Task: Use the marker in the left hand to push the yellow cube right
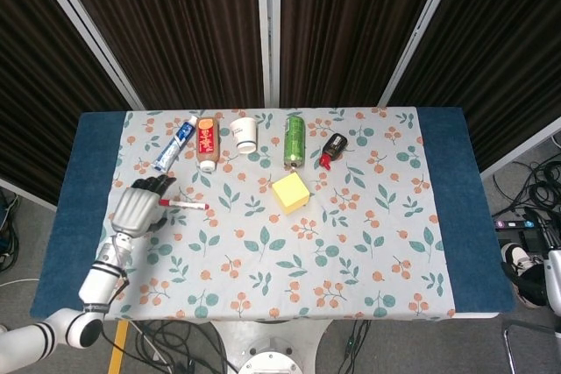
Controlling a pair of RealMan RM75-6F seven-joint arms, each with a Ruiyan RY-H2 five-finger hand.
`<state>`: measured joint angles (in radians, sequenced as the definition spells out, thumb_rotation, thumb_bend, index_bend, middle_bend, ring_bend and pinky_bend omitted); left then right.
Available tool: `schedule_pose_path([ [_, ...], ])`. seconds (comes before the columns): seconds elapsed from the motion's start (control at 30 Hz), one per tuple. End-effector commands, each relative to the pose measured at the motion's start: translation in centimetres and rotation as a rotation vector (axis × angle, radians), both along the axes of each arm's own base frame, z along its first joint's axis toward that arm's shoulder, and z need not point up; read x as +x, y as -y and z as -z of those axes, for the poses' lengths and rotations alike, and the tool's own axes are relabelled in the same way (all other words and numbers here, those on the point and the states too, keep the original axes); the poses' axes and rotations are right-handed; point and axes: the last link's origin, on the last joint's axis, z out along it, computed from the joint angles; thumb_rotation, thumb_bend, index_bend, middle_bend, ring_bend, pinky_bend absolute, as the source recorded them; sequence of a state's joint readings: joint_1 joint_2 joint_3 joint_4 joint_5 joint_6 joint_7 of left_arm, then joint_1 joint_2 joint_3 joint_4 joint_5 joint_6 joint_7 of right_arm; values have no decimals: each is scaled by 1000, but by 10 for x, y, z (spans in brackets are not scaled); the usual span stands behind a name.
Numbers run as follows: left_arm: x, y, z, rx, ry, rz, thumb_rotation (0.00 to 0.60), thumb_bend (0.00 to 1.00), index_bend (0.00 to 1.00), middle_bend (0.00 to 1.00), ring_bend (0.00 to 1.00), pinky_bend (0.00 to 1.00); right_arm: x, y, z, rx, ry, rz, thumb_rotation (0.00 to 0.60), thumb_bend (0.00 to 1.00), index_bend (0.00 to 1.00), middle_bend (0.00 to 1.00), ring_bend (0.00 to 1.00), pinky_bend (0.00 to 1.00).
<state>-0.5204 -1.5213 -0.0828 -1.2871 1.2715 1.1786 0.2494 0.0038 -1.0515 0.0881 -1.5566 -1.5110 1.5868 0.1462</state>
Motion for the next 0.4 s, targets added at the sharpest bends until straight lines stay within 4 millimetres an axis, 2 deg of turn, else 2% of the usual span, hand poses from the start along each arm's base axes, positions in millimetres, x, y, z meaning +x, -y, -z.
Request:
schedule_pose_path([
  [0.03,-19,6,-28,89,29,-57,600,263,207,283,245,268,-1,1,0,4,-9,7,600,118,90,202,68,85],
  [0.23,-50,40,-61,168,93,-104,600,261,206,280,219,239,-1,4,7,32,-19,-1,600,176,90,187,68,93],
  [0.4,-58,75,-75,193,90,-96,600,259,207,271,212,239,4,5,13,37,-23,-23,600,176,90,181,68,93],
])
